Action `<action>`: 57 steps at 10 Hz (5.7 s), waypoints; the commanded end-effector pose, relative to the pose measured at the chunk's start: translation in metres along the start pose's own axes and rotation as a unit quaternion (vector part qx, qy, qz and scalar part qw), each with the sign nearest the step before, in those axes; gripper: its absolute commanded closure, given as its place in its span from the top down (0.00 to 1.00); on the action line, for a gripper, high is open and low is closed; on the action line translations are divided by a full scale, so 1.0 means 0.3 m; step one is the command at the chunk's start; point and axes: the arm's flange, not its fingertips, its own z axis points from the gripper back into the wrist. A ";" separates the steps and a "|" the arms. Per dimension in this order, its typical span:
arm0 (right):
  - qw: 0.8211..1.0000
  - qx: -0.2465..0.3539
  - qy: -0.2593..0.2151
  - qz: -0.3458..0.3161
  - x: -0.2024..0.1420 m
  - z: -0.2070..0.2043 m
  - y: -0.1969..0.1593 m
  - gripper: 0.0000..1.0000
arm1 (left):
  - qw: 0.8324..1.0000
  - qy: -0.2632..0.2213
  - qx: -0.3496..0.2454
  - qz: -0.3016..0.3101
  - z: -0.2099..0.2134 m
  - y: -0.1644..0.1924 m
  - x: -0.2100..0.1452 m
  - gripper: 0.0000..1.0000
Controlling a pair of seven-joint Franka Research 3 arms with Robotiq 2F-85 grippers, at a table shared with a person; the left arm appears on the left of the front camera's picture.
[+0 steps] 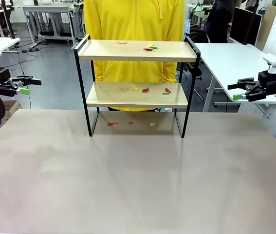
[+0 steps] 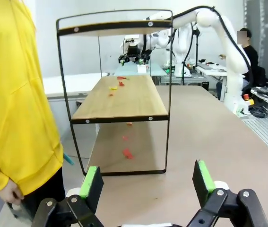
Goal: Clean the shelf.
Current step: Pick up the Duster handed by the human.
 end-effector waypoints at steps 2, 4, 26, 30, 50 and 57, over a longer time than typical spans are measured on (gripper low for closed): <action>0.999 -0.028 -0.037 0.018 0.000 0.007 0.027 1.00 | 0.998 -0.037 0.016 -0.038 0.008 -0.001 -0.023 1.00; 0.998 -0.040 -0.040 0.018 0.021 0.028 0.046 1.00 | 0.998 -0.045 0.037 -0.039 0.017 -0.018 -0.029 1.00; 0.998 -0.044 -0.048 0.007 0.062 0.054 0.033 1.00 | 0.995 -0.087 0.035 -0.034 0.039 -0.041 -0.018 1.00; 0.998 -0.044 -0.048 0.007 0.062 0.054 0.033 1.00 | 0.995 -0.087 0.035 -0.034 0.039 -0.041 -0.018 1.00; 0.999 -0.047 -0.024 -0.013 0.102 0.062 0.056 1.00 | 0.995 -0.087 0.035 -0.034 0.039 -0.041 -0.018 1.00; 0.949 -0.282 0.100 -0.103 0.736 0.011 0.260 1.00 | 0.995 -0.087 0.035 -0.034 0.039 -0.041 -0.018 1.00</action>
